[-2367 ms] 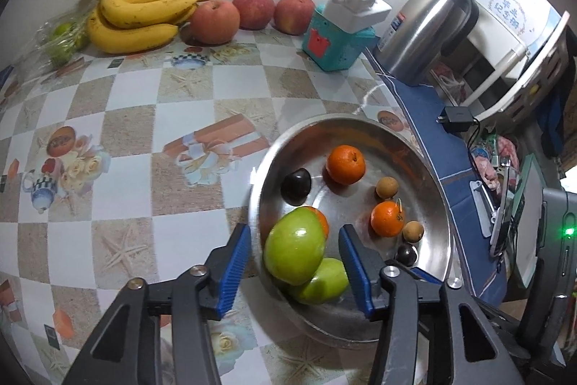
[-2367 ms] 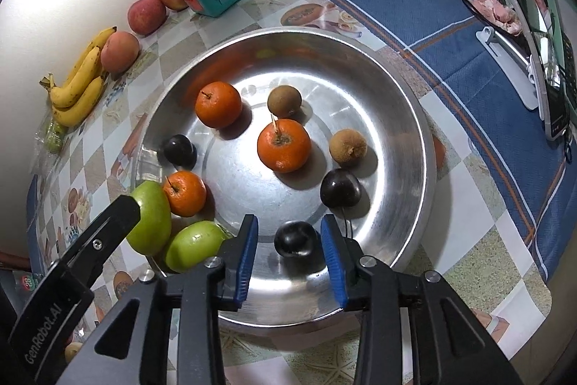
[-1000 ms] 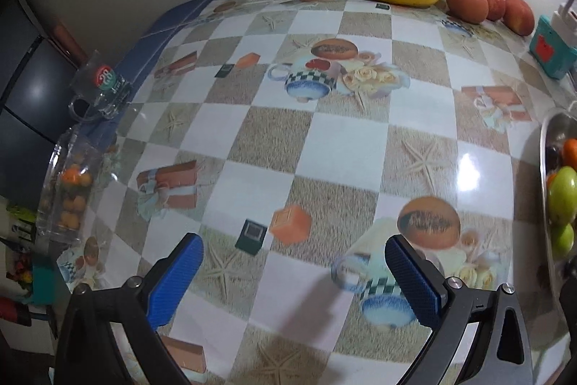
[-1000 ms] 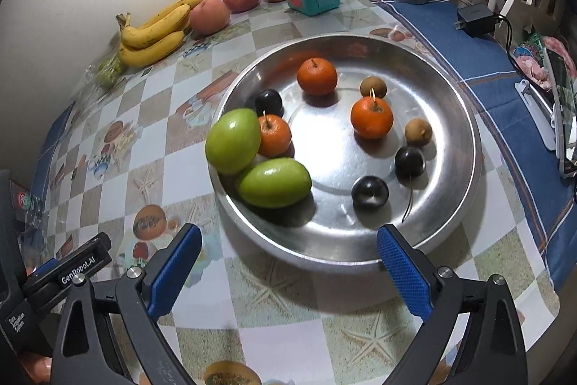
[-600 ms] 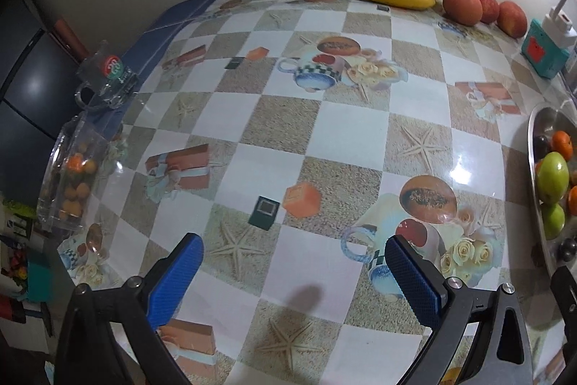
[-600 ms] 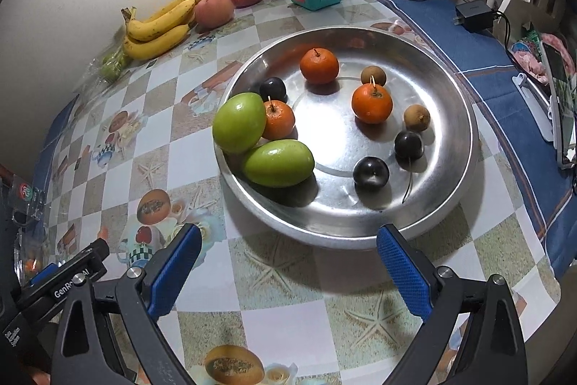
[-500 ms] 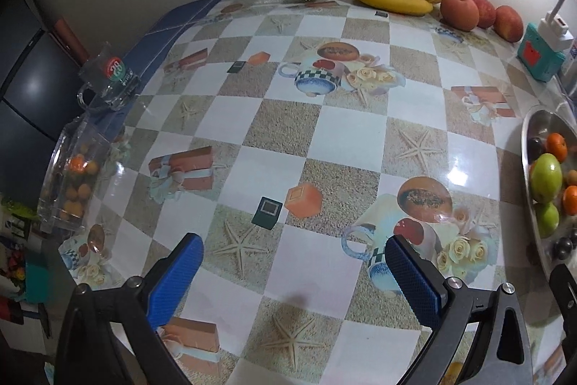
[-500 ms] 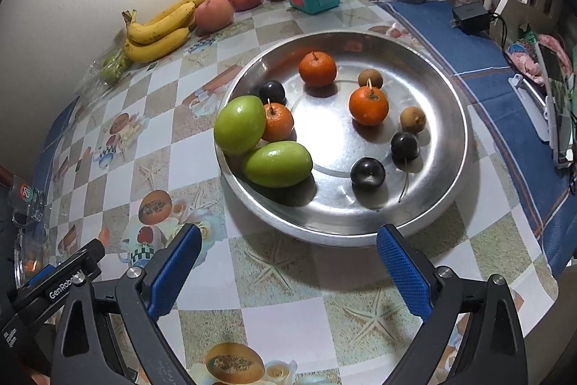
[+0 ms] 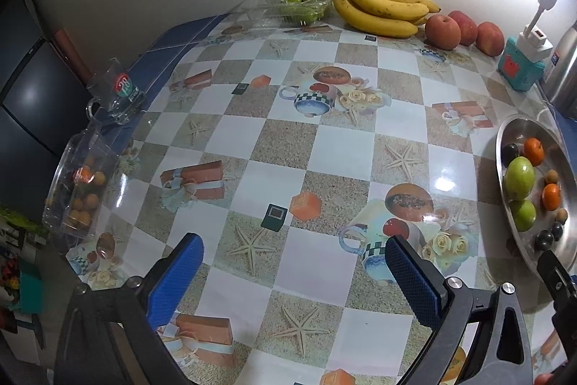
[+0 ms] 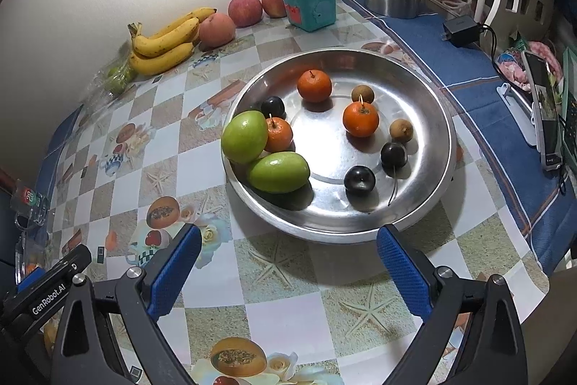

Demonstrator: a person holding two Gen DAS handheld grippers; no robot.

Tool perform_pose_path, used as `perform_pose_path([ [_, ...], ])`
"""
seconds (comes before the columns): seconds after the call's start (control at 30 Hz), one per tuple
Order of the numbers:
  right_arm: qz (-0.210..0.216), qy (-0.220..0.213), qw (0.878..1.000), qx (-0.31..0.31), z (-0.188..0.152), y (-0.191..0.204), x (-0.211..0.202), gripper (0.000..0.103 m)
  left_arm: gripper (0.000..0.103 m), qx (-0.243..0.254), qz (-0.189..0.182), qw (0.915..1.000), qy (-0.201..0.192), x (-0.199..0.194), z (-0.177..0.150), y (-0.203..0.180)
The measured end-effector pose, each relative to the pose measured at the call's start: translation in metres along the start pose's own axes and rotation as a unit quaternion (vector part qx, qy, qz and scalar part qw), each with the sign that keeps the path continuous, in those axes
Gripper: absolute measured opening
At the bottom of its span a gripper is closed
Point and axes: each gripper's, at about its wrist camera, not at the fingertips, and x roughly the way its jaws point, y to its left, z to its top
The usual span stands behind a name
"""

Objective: Organize fruits

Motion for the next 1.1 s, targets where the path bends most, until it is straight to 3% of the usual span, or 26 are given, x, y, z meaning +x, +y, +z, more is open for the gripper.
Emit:
perform_pose_path([
  [1.1,0.012,0.018,1.0,0.003,-0.0017,0.0022,0.0079,0.098,0.102,0.014,-0.007,0.9998,0.008,0.0029,0.0021,-0.0038],
])
